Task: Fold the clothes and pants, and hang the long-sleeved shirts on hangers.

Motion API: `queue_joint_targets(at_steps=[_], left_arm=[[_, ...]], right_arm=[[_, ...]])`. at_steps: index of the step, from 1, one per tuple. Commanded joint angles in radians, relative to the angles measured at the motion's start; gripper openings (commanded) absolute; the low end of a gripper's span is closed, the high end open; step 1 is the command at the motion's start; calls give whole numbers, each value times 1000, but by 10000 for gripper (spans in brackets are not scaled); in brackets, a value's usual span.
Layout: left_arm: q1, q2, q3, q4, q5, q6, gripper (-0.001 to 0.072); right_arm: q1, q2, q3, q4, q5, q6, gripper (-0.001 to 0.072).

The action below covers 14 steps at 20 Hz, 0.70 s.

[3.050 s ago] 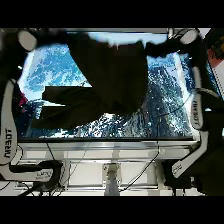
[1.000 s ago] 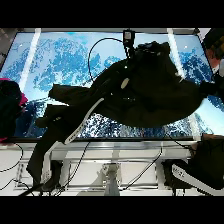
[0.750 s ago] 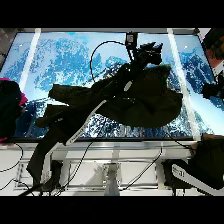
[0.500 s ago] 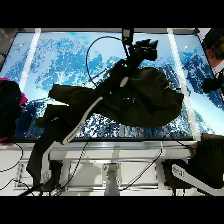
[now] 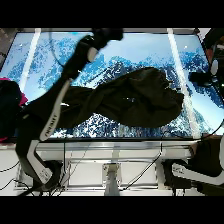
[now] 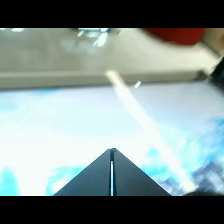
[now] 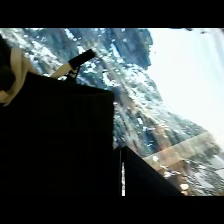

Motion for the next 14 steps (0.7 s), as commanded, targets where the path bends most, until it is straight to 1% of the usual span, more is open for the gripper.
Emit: queue_joint_targets(at_steps=[1, 2, 3, 4, 5, 6, 7, 8, 9, 10, 11, 12, 14], left_arm=[[143, 77, -4, -202, -521, 322, 4], [190, 84, -11, -361, -660, 481, 4], [236, 84, -20, -528, -818, 636, 4], [278, 83, -41, -667, -970, 734, 5], [307, 83, -65, -718, -1091, 752, 6], [318, 83, -87, -689, -1181, 752, 6], [327, 84, -116, -654, -1209, 746, 8], [327, 84, -145, -637, -1209, 713, 45], [322, 84, -174, -637, -1210, 665, 235], [315, 84, -204, -629, -1210, 596, 381], [308, 84, -235, -617, -1227, 539, 437], [299, 84, -272, -604, -1257, 518, 437], [280, 84, -359, -575, -1279, 518, 437]], right_arm=[[-113, -90, 3, 471, -78, -254, 23], [-156, -106, 3, 654, -67, -377, 24], [-193, -117, 3, 819, -37, -476, 24], [-220, -122, 3, 930, -4, -524, 25], [-240, -124, 3, 1001, 24, -556, 25], [-253, -124, 3, 1032, 45, -572, 26], [-257, -124, 3, 1032, 53, -572, 26], [-257, -124, 3, 1027, 52, -572, 41], [-257, -124, 3, 1028, 53, -572, 106], [-256, -124, 3, 1030, 51, -571, 252], [-256, -124, 3, 1029, 51, -571, 340], [-256, -124, 3, 1027, 51, -571, 342], [-256, -124, 3, 1021, 54, -571, 341]])
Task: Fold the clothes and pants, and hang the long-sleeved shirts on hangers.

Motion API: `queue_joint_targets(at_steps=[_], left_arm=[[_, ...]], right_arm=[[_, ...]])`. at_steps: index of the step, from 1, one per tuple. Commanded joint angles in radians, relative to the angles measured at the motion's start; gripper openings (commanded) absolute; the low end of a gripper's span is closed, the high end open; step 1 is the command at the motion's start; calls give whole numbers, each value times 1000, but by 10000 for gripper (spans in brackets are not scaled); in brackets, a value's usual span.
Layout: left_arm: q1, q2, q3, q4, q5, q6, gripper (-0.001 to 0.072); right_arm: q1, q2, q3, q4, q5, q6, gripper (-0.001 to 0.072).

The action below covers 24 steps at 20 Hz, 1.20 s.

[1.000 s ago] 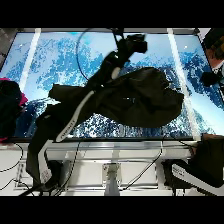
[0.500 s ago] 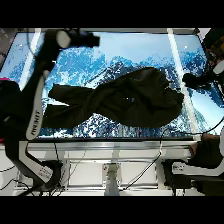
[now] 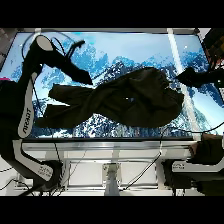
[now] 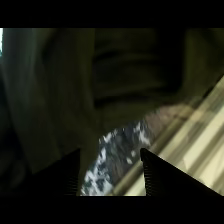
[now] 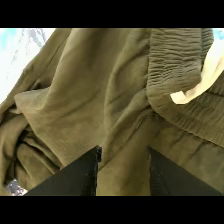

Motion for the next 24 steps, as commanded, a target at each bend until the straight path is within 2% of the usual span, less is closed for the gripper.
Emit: queue_joint_targets(at_steps=[1, 4, 8, 11, 16, 17, 18, 19, 20, 24], left_arm=[[-26, 1, -140, 56, -100, -41, 437], [-55, -1, -207, 255, -52, -41, 436], [-51, -1, -204, 358, 35, -72, 436], [-57, -10, -204, 359, 80, -77, 436], [-85, -58, -205, 307, 77, -77, 431], [-87, -62, -205, 308, 78, -77, 341], [-88, -61, -204, 308, 77, -76, 209], [-88, -56, -199, 308, 71, -74, 35], [-85, -49, -187, 308, 56, -76, 7], [-83, 61, -85, 367, 39, -79, 6]], right_arm=[[-5, -2, 0, 31, 15, -18, 342], [-5, -2, 0, 32, 19, -18, 341], [-5, -2, 0, 32, 19, -19, 342], [-3, -2, 0, 32, 19, -18, 341], [28, -2, 0, 31, 18, -18, 341], [34, -2, 0, 32, 17, -18, 341], [36, -2, 0, 29, 9, -18, 340], [41, -2, 0, 23, 0, -18, 339], [44, -2, 0, 20, -9, -18, 337], [50, -3, 0, -11, -51, -18, 309]])
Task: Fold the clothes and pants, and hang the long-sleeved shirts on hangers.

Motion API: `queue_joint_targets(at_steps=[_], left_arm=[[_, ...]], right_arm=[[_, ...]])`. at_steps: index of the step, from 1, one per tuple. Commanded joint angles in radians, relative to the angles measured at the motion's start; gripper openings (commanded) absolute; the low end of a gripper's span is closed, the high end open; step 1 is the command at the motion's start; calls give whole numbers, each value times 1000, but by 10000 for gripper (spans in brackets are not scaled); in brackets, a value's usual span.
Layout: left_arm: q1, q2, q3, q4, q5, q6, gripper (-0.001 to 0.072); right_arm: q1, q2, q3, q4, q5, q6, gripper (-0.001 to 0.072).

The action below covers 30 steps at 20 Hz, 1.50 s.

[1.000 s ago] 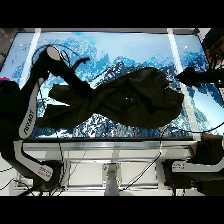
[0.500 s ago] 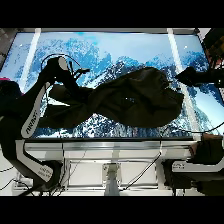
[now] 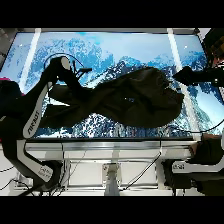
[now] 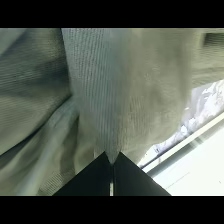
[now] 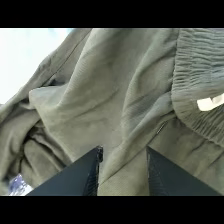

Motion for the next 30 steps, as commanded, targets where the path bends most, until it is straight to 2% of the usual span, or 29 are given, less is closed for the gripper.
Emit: queue_joint_targets(at_steps=[1, 5, 8, 9, 11, 16, 18, 21, 22, 23, 24, 25, 26, 30], left_arm=[[-1, 103, 93, 76, -10, -2, 6], [-29, 276, 222, 240, 36, -26, 6], [-53, 329, 228, 321, 246, -25, 6], [-55, 317, 228, 321, 329, -23, 6], [-55, 269, 229, 324, 567, -24, 5], [-43, 106, 232, 379, 1136, -24, 4], [-43, 23, 232, 376, 1292, -24, 5], [-48, -140, 232, 282, 1581, -24, 13], [-52, -186, 232, 249, 1664, -24, 86], [-55, -227, 232, 221, 1727, -24, 266], [-58, -254, 232, 185, 1751, -24, 458], [-61, -266, 232, 155, 1749, -24, 496], [-63, -268, 232, 139, 1749, -24, 496], [-65, -196, 232, 138, 1759, -37, 483]], right_arm=[[7, 0, 0, -25, -36, 0, 309], [7, 0, 0, -24, -58, 2, 309], [7, 0, 0, -23, -58, 6, 308], [7, 0, 0, -21, -59, 11, 279], [7, 0, 0, -18, -68, 23, 23], [7, 0, 0, -18, -131, 144, 26], [7, 0, 0, -18, -143, 167, 26], [7, 0, 0, -18, -171, 171, 27], [7, 0, 0, -18, -187, 171, 29], [7, 0, 0, -17, -203, 173, 62], [7, 0, 0, -17, -218, 191, 170], [7, 0, 0, -17, -233, 208, 307], [7, 0, 0, -17, -246, 217, 349], [7, 0, 0, -19, -303, 217, 349]])
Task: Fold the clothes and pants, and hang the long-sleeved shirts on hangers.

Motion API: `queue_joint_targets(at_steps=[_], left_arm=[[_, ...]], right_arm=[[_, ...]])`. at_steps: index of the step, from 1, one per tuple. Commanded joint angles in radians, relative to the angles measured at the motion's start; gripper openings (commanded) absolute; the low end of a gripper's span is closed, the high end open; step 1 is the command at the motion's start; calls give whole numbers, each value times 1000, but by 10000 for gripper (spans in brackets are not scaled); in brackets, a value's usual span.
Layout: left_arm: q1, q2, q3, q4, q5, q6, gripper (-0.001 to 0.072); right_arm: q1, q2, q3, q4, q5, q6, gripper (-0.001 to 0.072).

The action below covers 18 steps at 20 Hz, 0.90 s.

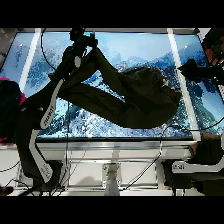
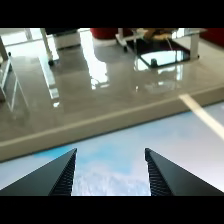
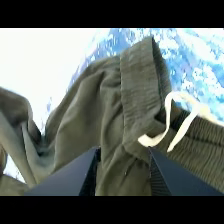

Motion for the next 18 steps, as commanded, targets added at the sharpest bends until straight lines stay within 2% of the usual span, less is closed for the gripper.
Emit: queue_joint_targets(at_steps=[1, 2, 3, 4, 5, 8, 11, 14, 15, 16, 17, 18], left_arm=[[-2, 60, 1, -29, 36, -36, 361], [-2, 103, 1, -29, -10, -42, 72], [-2, 146, 1, -29, -79, -42, 8], [3, 192, 1, -29, -193, -42, 8], [13, 236, 1, -28, -337, -42, 7], [77, 320, 1, -29, -838, -42, 5], [187, 336, -3, -71, -1283, -42, 5], [311, 336, -50, -247, -1484, -42, 5], [347, 337, -73, -303, -1518, -42, 5], [383, 337, -101, -344, -1544, -43, 6], [414, 337, -132, -361, -1560, -67, 6], [436, 336, -161, -360, -1576, -95, 8]], right_arm=[[1, 0, 0, -3, -66, 11, 347], [1, 0, 0, -4, -79, 10, 335], [1, 0, 0, -5, -87, 10, 283], [0, 0, 0, -8, -88, 10, 172], [0, 0, 0, -27, -85, 9, 23], [-25, -2, 0, -82, 3, 6, 23], [-134, -26, 0, -81, 250, -67, 22], [-258, -86, 0, -82, 473, -74, 28], [-284, -111, 0, -83, 512, -74, 121], [-301, -136, 0, -89, 544, -73, 334], [-309, -164, 0, -113, 575, -73, 466], [-308, -191, 0, -149, 599, -73, 481]])
